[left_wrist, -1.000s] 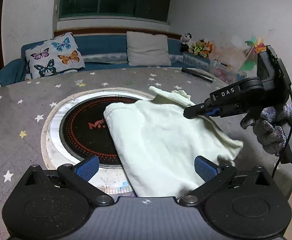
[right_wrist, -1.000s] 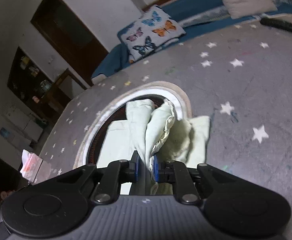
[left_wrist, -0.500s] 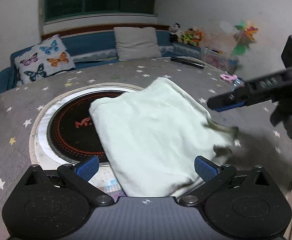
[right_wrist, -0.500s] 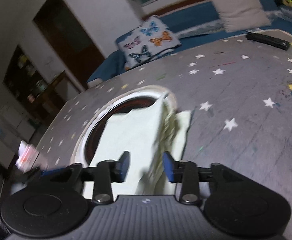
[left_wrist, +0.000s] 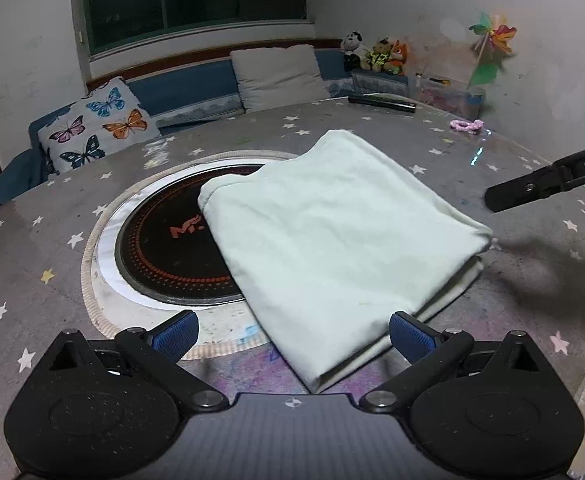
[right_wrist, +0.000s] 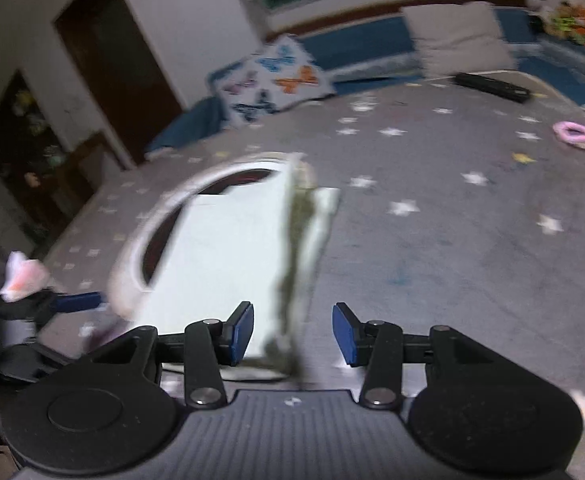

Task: Fold clothes
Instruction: 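Lift the held shirt edge and fold it over the shirt with the right tool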

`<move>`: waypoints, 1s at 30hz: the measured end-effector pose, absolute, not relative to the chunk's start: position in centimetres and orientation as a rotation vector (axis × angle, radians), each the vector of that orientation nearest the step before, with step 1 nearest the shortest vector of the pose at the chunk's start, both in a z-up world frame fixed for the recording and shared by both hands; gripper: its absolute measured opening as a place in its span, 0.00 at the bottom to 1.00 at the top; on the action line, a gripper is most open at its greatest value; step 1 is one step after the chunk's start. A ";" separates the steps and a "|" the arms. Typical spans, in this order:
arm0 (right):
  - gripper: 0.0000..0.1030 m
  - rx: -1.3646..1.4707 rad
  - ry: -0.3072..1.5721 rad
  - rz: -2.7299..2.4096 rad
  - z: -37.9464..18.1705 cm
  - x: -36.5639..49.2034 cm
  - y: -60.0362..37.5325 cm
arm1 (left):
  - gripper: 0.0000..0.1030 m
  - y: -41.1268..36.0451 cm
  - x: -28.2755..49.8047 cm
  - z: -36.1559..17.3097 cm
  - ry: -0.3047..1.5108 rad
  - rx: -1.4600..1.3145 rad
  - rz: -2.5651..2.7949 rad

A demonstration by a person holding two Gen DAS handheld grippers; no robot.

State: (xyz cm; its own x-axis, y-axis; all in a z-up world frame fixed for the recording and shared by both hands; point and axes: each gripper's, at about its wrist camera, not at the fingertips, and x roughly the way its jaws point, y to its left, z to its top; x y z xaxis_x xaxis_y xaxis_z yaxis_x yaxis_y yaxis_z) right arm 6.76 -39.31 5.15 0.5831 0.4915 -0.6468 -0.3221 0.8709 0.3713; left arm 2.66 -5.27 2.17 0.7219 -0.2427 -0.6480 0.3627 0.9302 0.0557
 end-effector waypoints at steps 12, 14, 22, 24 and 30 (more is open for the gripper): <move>0.42 0.192 0.912 0.423 2.7 7.3 -38.1 | 0.72 -3.9 2.6 1.9 0.697 0.186 -0.303; 0.42 0.182 0.890 0.407 3.2 7.2 -38.5 | 0.71 -3.6 2.4 2.5 0.689 0.169 -0.307; 0.42 0.207 0.771 0.510 5.6 8.4 -36.8 | 0.65 -4.7 3.5 4.1 0.641 0.112 -0.347; 0.42 0.209 0.777 0.535 5.2 9.0 -36.0 | 0.62 -5.3 4.1 3.8 0.648 0.116 -0.367; 0.41 0.189 0.823 0.537 3.2 11.0 -34.6 | 0.56 -6.0 5.6 1.8 0.707 0.134 -0.401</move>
State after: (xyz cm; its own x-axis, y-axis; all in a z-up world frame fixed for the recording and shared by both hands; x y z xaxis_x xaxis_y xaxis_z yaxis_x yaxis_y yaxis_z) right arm 10.98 -34.64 3.16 0.5558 0.5235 -0.6458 -0.3803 0.8509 0.3624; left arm 5.55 -6.00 1.78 0.6878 -0.3128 -0.6550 0.4020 0.9155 -0.0151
